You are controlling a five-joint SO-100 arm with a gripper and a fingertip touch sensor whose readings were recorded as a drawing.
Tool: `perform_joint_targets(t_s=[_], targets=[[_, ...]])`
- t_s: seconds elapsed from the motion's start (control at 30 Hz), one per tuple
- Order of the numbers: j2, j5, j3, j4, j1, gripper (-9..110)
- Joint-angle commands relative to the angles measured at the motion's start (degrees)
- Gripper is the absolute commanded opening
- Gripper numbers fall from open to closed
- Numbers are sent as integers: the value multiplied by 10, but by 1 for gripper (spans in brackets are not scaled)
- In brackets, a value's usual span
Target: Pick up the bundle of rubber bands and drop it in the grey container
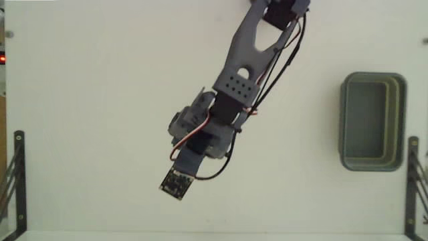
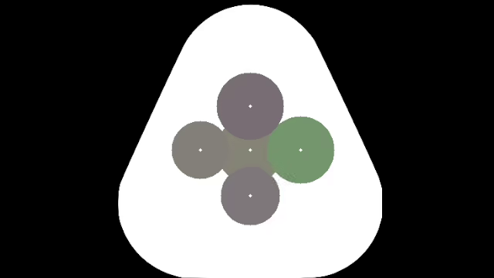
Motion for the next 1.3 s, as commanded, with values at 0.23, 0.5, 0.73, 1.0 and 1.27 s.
perform_joint_targets(t_s=[0.23,0.5,0.73,1.0,1.27], targets=[[-11,3,-136,83,12,33],[-48,3,-249,159,12,33],[-69,3,-304,193,12,33],[-69,3,-304,193,12,33],[-65,3,-298,191,-2,33]])
